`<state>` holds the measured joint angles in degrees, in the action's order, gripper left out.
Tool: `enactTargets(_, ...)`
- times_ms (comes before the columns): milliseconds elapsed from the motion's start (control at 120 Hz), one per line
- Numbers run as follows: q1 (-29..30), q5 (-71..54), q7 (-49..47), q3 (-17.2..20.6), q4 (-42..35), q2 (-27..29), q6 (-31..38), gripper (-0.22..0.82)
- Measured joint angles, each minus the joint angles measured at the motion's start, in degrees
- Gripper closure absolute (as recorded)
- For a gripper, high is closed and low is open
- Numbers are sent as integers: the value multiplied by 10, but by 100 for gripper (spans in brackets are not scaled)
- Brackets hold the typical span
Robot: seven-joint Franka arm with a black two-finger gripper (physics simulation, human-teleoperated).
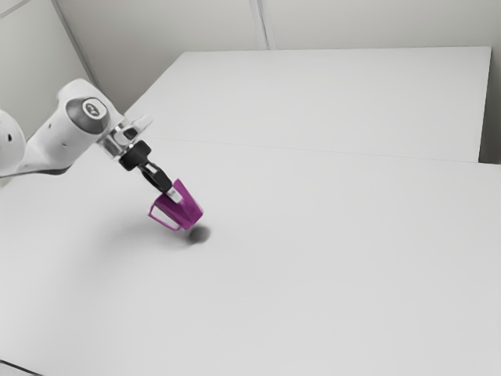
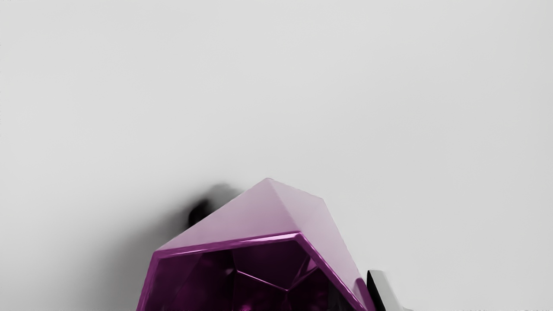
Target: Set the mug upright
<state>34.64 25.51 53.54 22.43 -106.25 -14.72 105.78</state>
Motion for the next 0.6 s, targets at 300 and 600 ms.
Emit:
enactTargets(300, -13, -138, -61, 60, -75, 46, 115, 78)
enactTargets(600, -35, -233, -125, 76, -124, 55, 192, 78)
